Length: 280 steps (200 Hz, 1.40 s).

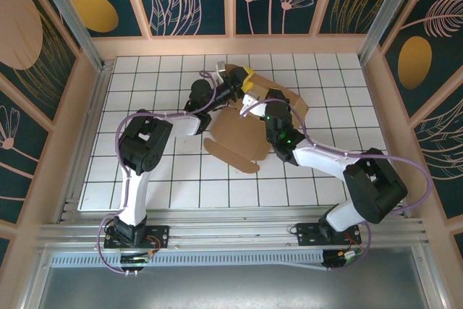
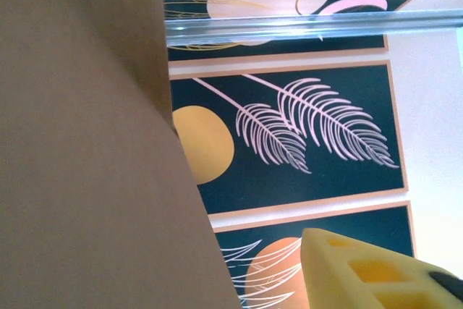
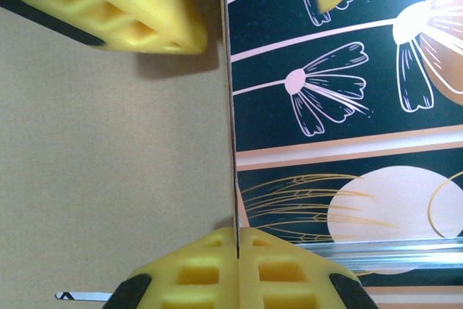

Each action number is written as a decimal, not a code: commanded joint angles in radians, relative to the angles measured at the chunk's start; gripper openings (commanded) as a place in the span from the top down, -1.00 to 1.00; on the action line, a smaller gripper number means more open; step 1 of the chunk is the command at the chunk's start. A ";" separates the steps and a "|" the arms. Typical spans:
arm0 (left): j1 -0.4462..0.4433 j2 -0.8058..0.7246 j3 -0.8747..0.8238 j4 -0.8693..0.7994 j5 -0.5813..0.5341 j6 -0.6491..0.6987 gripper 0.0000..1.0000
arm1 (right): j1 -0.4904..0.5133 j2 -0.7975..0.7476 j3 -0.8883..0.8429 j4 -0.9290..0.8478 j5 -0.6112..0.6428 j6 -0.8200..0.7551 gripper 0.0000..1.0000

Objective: Fold the paper box

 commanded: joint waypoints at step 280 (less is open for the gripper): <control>0.001 0.093 0.132 -0.446 0.150 0.461 0.77 | -0.603 0.393 0.656 -1.054 -1.605 1.401 -0.38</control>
